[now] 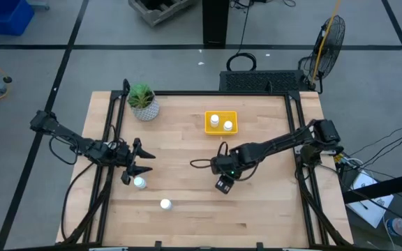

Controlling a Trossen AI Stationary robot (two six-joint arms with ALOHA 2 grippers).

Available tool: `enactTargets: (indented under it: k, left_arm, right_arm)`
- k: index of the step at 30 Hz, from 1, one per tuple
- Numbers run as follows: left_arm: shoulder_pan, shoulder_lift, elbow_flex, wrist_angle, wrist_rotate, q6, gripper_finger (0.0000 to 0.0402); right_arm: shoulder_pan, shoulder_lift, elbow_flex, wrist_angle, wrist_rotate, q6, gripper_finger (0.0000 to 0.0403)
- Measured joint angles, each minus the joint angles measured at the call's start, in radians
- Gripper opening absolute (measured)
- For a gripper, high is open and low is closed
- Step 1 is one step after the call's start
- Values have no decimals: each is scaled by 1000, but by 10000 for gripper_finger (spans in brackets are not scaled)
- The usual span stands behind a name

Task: Pick and place pill bottles into a basket
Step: Put the white pill bottle into the yellow bin

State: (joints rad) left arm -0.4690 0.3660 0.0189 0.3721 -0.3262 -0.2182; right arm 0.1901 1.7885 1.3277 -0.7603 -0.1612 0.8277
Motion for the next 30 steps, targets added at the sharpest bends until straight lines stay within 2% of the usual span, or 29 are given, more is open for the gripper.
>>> enactTargets:
  k: [6,26,30]
  left_arm:
    - [0,0,0,0,-9,-4,241]
    - [0,0,0,-1,-196,-77,241]
    - [0,0,0,-1,-200,-76,241]
  right_arm:
    - [-36,0,0,-1,0,-30,150]
    - [-167,0,0,-21,-1,-138,150]
    - [-193,0,0,-31,-1,-161,150]
